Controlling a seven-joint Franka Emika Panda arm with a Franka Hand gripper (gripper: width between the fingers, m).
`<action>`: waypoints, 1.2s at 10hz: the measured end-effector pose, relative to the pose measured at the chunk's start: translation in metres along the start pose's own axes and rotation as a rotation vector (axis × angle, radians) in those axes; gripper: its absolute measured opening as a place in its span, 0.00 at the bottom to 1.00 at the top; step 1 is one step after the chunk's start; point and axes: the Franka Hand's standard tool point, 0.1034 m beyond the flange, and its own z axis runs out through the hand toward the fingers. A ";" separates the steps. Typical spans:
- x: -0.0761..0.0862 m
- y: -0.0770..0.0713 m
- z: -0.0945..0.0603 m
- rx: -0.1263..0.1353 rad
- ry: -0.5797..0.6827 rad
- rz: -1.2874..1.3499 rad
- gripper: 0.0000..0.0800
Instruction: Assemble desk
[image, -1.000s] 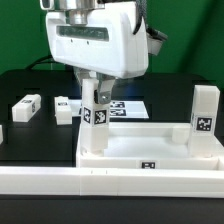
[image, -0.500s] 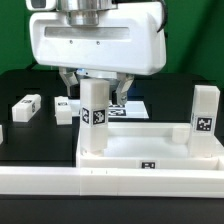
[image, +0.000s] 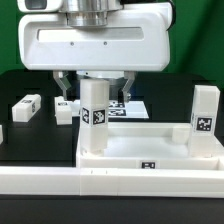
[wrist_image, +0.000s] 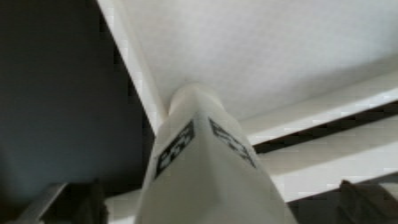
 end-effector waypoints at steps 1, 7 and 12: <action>0.000 0.000 0.000 -0.010 -0.001 -0.104 0.81; 0.000 0.003 0.002 -0.018 -0.006 -0.439 0.81; 0.000 0.003 0.002 -0.019 -0.007 -0.436 0.36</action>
Offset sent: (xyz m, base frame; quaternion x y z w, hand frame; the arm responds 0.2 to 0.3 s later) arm -0.0006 0.0003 -0.0003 -0.0002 0.0032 -0.1907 0.9816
